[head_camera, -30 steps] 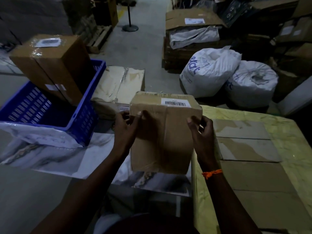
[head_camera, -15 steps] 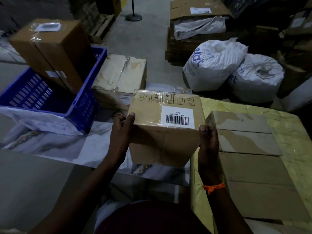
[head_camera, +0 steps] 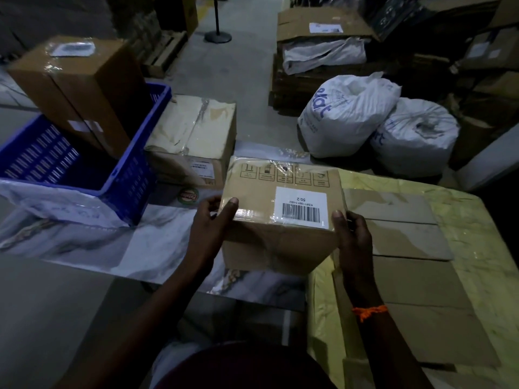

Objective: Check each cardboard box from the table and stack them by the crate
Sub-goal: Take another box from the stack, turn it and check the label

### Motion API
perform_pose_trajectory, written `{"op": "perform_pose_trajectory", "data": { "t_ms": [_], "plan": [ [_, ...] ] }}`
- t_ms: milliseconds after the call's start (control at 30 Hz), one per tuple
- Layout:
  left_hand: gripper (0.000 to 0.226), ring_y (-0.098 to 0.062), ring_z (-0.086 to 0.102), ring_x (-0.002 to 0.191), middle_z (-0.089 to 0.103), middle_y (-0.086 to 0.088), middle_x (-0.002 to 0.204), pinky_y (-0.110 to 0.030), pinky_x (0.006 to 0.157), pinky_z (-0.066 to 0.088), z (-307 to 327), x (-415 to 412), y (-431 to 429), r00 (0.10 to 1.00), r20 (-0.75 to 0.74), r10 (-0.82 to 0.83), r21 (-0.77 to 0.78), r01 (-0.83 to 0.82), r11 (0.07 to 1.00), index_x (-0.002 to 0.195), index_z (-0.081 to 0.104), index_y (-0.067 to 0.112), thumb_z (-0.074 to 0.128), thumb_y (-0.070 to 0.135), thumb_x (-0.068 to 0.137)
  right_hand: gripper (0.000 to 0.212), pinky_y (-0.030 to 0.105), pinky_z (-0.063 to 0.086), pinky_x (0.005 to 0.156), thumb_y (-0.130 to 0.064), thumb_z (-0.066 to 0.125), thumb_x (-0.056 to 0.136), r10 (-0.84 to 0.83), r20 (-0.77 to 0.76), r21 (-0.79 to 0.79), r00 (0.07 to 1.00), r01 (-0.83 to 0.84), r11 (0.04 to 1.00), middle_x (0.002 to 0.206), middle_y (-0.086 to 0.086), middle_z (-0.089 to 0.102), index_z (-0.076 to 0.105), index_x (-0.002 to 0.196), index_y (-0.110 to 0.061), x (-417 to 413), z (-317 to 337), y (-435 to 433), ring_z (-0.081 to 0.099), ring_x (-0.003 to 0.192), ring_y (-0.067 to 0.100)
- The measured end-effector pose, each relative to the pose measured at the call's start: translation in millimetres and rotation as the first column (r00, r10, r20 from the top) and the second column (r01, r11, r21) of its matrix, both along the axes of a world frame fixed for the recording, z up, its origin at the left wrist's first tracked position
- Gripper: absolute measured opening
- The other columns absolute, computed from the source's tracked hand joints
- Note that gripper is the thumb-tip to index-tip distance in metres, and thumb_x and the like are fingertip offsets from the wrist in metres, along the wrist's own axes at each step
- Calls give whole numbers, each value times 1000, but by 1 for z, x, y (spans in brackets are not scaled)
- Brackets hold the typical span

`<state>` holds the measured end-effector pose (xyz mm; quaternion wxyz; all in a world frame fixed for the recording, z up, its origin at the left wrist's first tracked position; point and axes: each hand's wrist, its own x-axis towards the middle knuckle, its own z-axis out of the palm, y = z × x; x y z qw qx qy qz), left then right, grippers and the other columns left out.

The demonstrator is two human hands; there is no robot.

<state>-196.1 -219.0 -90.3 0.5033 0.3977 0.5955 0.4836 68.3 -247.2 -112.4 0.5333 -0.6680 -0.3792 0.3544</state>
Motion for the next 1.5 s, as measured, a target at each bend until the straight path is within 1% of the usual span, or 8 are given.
{"op": "perform_pose_trajectory", "data": {
  "t_ms": [167,367,467,600,800,900,1033,1500],
  "plan": [
    [30,-11,65,110,65,14,111,-23,80,56,8,-9,18,997,-28,-69,20,70,997,121,57,26,71,27,94,23,32,60,73,-38,69,96,93,-101,-64,991,-100,993,105,-1,75,69,113,-22,13,16,20,71,101,21],
    [52,-17,68,112,72,4,122,-49,100,55,14,-16,30,969,-42,-244,-60,242,968,129,65,25,70,55,87,19,42,61,87,-34,63,100,250,-153,-154,956,-273,950,105,-1,78,68,116,-24,18,35,39,76,96,16],
    [61,-16,70,112,74,5,120,-48,100,55,18,-14,30,952,-77,-296,-42,294,955,127,67,28,69,65,79,12,18,57,79,-38,62,102,301,-75,-173,951,-310,935,102,-8,76,67,109,-30,6,45,47,73,90,5],
    [34,-16,69,111,72,4,121,-37,90,60,20,-15,33,959,-29,-283,42,284,958,129,64,27,70,28,95,23,-3,40,58,-42,63,100,238,9,-116,971,-236,965,99,-13,66,61,117,-25,0,43,51,58,84,-9],
    [65,-5,58,127,62,8,138,-29,95,56,0,-29,28,958,-18,-285,159,285,945,139,54,21,80,11,80,67,46,57,91,-75,57,84,61,-255,-50,965,-76,996,115,1,74,59,125,-22,1,31,35,71,107,23],
    [51,-13,60,126,65,5,134,-38,99,53,-17,-33,18,966,60,-253,59,250,967,133,60,23,76,28,85,68,43,58,86,-70,61,83,27,-278,-77,960,-50,996,110,5,77,63,124,-15,-1,18,26,74,103,23],
    [41,-10,62,122,70,10,125,-40,96,54,-37,-31,-5,966,153,-207,-131,228,965,123,68,33,60,58,91,25,23,56,64,-24,63,101,74,-225,-126,972,-104,987,102,2,76,68,121,-10,0,-6,10,75,88,11],
    [40,-8,71,89,69,1,118,-17,61,53,-106,-33,-44,988,-14,-155,-279,145,949,129,63,25,74,29,91,44,40,61,90,-27,77,91,49,-174,-338,984,-107,935,121,3,71,61,131,-20,-8,-92,-48,69,110,20]
  ]
}}
